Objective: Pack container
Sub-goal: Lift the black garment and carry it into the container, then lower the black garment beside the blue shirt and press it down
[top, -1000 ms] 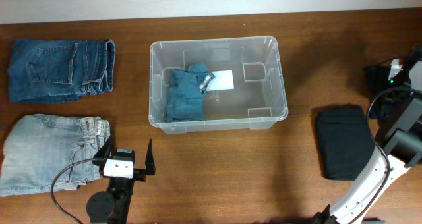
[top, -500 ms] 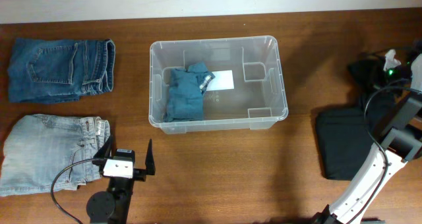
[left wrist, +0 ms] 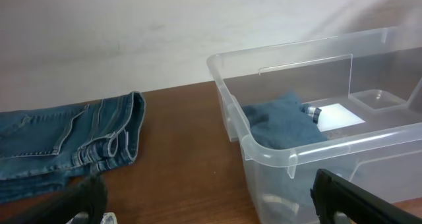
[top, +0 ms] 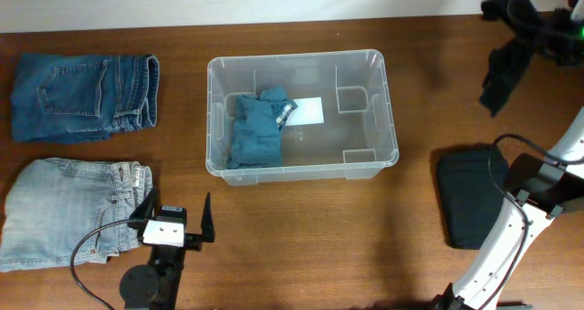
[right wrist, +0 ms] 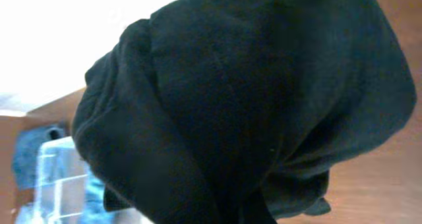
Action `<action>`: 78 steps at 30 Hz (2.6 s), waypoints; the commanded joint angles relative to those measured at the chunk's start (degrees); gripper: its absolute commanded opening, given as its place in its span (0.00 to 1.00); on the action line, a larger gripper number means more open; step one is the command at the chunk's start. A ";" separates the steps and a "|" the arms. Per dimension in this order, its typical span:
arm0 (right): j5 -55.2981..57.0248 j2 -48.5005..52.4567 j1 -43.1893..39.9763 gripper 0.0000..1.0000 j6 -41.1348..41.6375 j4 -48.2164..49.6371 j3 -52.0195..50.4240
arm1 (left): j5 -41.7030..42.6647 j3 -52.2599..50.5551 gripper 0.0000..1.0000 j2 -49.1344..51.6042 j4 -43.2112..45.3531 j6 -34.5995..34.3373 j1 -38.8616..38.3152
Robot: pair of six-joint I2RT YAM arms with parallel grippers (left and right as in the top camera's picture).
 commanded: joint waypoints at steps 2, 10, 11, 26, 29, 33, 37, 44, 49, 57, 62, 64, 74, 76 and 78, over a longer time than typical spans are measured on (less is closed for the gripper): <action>-1.88 -5.44 7.43 0.04 5.84 -0.35 1.14 | 0.44 -0.24 0.99 -0.31 -0.13 0.92 0.31; 26.93 -6.82 26.84 0.04 19.56 -0.35 0.81 | 0.44 -0.24 0.99 -0.31 -0.15 0.94 0.31; 30.71 -6.82 29.42 0.04 20.96 -0.33 0.70 | 0.44 -0.24 0.99 -0.31 -0.13 0.92 0.31; 49.99 -2.62 52.33 0.04 37.03 -0.35 -4.74 | 0.44 -0.24 0.99 -0.31 -0.13 0.92 0.31; 50.01 -2.60 53.48 0.04 38.32 0.33 -11.45 | 0.44 -0.24 0.99 -0.31 -0.15 0.92 0.31; 49.77 -2.60 54.66 0.04 40.92 0.76 -16.96 | 0.44 -0.24 0.99 -0.31 -0.13 0.92 0.31; 46.27 -2.60 56.43 0.04 40.92 4.55 -23.58 | 0.44 -0.24 0.99 -0.31 -0.13 0.94 0.31; 42.34 -2.60 57.57 0.04 40.92 13.29 -33.83 | 0.44 -0.24 0.99 -0.31 -0.13 0.92 0.31; 39.17 -2.49 57.64 0.04 40.89 18.29 -39.36 | 0.44 -0.24 0.99 -0.31 -0.13 0.94 0.31; 35.98 -2.19 57.64 0.63 39.93 25.27 -45.83 | 0.44 -0.24 0.99 -0.31 -0.13 0.94 0.31; 35.95 -3.13 57.59 0.70 33.94 25.62 -43.78 | 0.44 -0.24 0.99 -0.31 -0.13 0.92 0.31; 36.00 -4.35 57.55 0.68 32.41 25.38 -41.72 | 0.44 -0.24 0.99 -0.31 -0.15 0.92 0.31; 36.98 -7.52 57.09 0.15 27.52 26.60 -34.25 | 0.44 -0.24 0.99 -0.31 -0.13 0.92 0.31; 37.92 -6.38 57.09 0.10 27.54 26.73 -34.69 | 0.44 -0.24 0.99 -0.31 -0.13 0.94 0.31; 37.90 -5.57 57.11 0.08 27.58 26.64 -35.08 | 0.44 -0.24 0.99 -0.31 -0.13 0.94 0.31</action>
